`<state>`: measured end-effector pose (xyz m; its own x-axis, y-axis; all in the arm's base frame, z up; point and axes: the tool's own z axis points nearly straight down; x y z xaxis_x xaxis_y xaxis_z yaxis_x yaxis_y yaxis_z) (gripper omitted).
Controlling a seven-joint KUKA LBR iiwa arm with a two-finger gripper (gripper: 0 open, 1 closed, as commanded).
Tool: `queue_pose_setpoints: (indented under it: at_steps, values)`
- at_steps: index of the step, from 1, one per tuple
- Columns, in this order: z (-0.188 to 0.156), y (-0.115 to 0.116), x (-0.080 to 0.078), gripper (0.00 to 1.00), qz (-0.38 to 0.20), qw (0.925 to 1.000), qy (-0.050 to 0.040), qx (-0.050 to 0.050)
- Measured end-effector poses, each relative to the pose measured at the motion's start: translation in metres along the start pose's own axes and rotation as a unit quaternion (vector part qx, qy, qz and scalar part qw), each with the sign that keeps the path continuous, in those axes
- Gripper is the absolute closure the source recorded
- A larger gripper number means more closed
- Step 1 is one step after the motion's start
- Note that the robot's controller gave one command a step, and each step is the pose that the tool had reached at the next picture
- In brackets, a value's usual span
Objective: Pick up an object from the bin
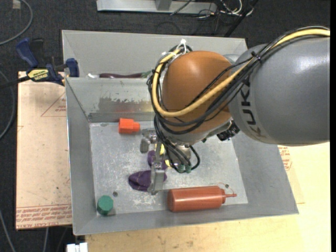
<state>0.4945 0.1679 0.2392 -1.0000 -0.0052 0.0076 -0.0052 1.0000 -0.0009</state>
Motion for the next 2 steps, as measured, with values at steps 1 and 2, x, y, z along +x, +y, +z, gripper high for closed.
queue_pose_setpoints:
  at_steps: [1,2]
  values:
    - [-0.004,-0.001,-0.002,0.0,0.002,1.0,-0.0038,-0.001]
    - [0.064,-0.028,-0.018,0.0,-0.021,0.9998,-0.0051,-0.001]
